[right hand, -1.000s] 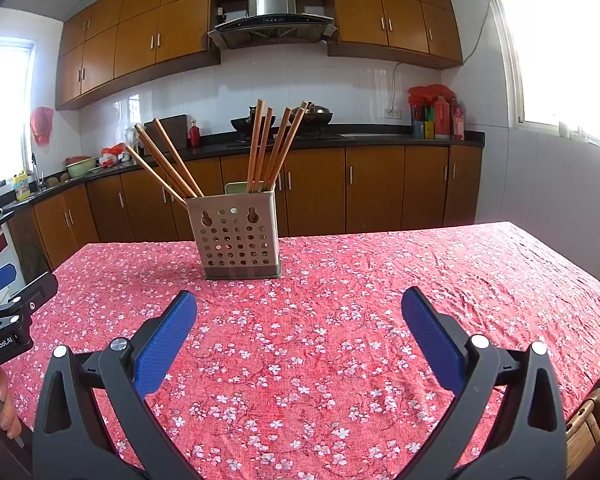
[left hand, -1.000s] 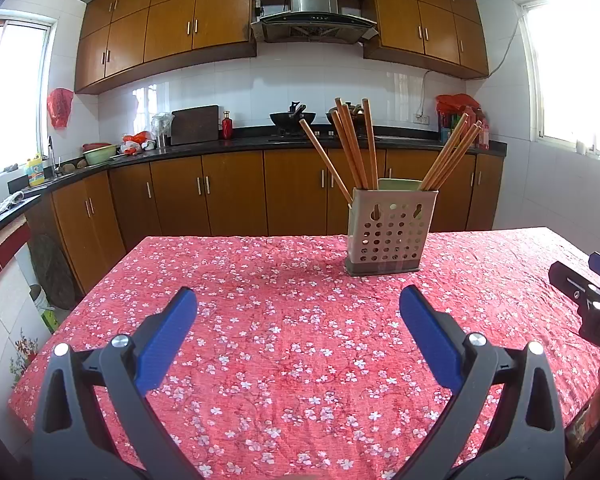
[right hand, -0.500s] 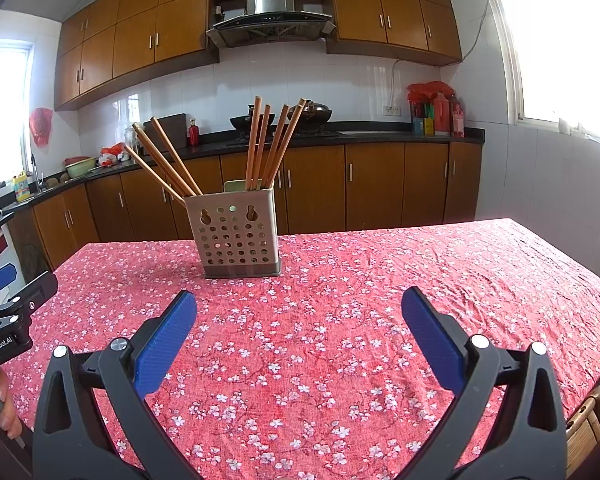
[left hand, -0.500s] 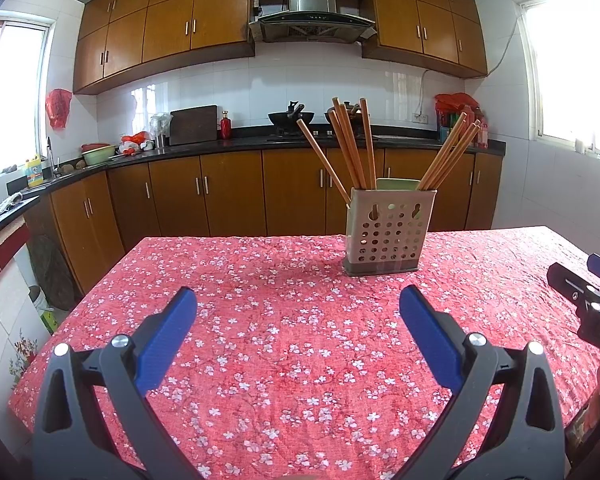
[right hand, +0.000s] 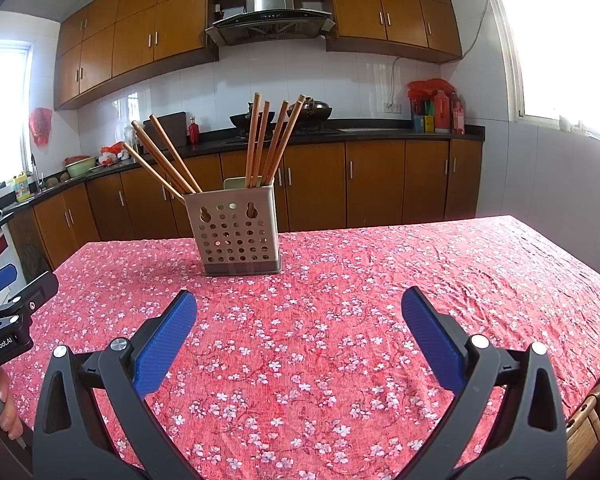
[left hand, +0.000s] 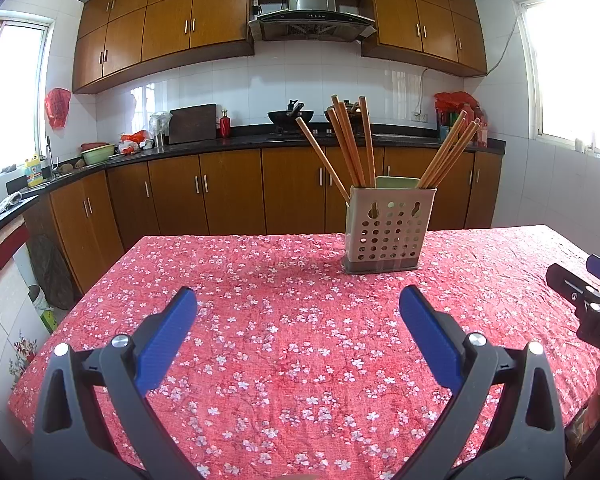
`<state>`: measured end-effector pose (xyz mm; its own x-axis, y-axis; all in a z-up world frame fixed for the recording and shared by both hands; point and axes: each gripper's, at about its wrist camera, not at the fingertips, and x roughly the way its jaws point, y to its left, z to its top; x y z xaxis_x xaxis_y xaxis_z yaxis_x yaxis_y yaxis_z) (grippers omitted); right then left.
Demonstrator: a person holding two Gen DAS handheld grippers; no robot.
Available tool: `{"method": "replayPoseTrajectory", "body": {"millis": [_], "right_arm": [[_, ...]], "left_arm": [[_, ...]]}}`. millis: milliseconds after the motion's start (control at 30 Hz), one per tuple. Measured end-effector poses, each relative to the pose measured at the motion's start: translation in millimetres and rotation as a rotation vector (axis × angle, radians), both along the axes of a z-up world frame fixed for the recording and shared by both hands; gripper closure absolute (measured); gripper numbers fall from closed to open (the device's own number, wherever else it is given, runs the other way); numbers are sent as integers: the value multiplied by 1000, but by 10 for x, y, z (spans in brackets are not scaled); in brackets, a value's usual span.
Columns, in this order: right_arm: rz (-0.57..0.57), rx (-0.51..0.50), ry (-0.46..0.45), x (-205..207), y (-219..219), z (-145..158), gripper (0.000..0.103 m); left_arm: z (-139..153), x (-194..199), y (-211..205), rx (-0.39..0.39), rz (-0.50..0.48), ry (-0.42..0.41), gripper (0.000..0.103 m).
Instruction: Organize utensils
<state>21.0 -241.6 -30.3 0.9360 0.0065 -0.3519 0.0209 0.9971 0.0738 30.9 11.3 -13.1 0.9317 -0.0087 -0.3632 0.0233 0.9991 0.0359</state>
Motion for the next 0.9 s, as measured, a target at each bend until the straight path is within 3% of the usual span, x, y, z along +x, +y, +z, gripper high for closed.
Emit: {"method": "replayPoseTrajectory", "body": {"millis": [900], "right_arm": [[0,3,2,-2,9,-8,2]], "left_arm": [[-12,19,15,-1,-2,3,4]]}}
